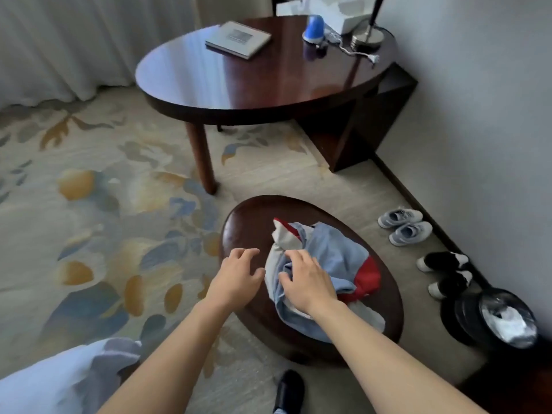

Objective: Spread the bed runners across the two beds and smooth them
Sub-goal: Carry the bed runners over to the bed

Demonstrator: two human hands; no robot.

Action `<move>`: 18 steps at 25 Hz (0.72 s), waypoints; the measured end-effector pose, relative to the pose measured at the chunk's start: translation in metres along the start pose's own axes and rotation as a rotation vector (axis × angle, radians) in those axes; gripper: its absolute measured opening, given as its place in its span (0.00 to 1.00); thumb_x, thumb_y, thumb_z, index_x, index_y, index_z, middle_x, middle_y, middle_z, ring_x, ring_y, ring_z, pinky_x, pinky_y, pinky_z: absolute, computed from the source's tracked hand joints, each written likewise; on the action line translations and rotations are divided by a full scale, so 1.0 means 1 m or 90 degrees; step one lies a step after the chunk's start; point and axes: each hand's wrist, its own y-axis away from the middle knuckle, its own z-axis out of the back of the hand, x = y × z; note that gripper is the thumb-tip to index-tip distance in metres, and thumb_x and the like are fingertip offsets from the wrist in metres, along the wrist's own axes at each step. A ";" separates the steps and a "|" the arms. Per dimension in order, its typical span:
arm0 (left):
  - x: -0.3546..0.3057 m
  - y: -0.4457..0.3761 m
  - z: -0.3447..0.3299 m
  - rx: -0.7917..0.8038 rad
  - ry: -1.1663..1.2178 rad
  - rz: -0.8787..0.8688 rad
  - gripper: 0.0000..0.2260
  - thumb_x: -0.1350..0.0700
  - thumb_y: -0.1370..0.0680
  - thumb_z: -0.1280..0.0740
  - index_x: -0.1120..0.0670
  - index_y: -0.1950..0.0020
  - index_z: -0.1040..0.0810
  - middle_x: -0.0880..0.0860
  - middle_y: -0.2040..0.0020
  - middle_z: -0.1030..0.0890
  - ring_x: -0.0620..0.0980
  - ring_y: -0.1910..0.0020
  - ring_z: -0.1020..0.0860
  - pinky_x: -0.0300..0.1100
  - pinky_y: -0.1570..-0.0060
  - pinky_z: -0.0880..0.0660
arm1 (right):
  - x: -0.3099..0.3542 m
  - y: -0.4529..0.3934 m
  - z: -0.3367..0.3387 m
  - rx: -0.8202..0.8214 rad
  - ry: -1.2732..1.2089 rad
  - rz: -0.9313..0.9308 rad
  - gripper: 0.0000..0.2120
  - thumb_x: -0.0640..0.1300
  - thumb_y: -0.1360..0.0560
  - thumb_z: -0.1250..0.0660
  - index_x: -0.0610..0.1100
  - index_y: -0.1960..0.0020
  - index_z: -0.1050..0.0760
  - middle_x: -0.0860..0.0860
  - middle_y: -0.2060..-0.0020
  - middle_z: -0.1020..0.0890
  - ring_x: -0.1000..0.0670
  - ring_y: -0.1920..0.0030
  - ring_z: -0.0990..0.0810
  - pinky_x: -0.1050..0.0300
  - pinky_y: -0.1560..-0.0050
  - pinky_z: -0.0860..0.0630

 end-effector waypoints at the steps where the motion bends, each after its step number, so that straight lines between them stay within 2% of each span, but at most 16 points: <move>1: -0.011 -0.012 -0.009 0.015 -0.012 -0.007 0.24 0.47 0.20 0.38 0.48 0.24 0.34 0.51 0.26 0.34 0.54 0.29 0.33 0.51 0.31 0.32 | -0.018 -0.004 0.004 -0.002 -0.010 -0.018 0.21 0.52 0.19 0.41 0.48 0.27 0.36 0.50 0.31 0.30 0.46 0.31 0.31 0.48 0.34 0.29; 5: -0.032 -0.048 -0.035 0.065 -0.057 -0.017 0.24 0.47 0.20 0.39 0.47 0.24 0.34 0.50 0.26 0.35 0.55 0.29 0.33 0.51 0.33 0.31 | -0.067 -0.012 0.007 -0.001 -0.041 -0.089 0.23 0.52 0.18 0.41 0.47 0.25 0.38 0.49 0.27 0.33 0.46 0.28 0.33 0.49 0.31 0.31; 10: -0.035 -0.103 -0.068 0.110 -0.079 -0.039 0.26 0.45 0.21 0.38 0.45 0.24 0.36 0.50 0.25 0.37 0.54 0.29 0.34 0.51 0.33 0.30 | -0.119 -0.027 -0.016 -0.010 -0.063 -0.184 0.24 0.53 0.18 0.41 0.48 0.24 0.38 0.51 0.27 0.33 0.47 0.28 0.33 0.50 0.33 0.30; 15: -0.019 -0.174 -0.104 0.077 -0.065 -0.038 0.31 0.44 0.22 0.34 0.44 0.21 0.41 0.51 0.20 0.45 0.56 0.22 0.48 0.55 0.28 0.39 | -0.182 -0.061 -0.056 -0.062 -0.126 -0.320 0.27 0.57 0.19 0.41 0.49 0.23 0.38 0.50 0.26 0.35 0.47 0.28 0.34 0.48 0.33 0.29; 18: -0.002 -0.220 -0.133 0.060 -0.001 0.031 0.36 0.39 0.24 0.32 0.44 0.20 0.43 0.51 0.19 0.48 0.57 0.21 0.51 0.55 0.24 0.45 | -0.220 -0.083 -0.084 -0.100 -0.208 -0.419 0.32 0.61 0.20 0.40 0.52 0.21 0.44 0.48 0.23 0.39 0.45 0.24 0.39 0.43 0.30 0.32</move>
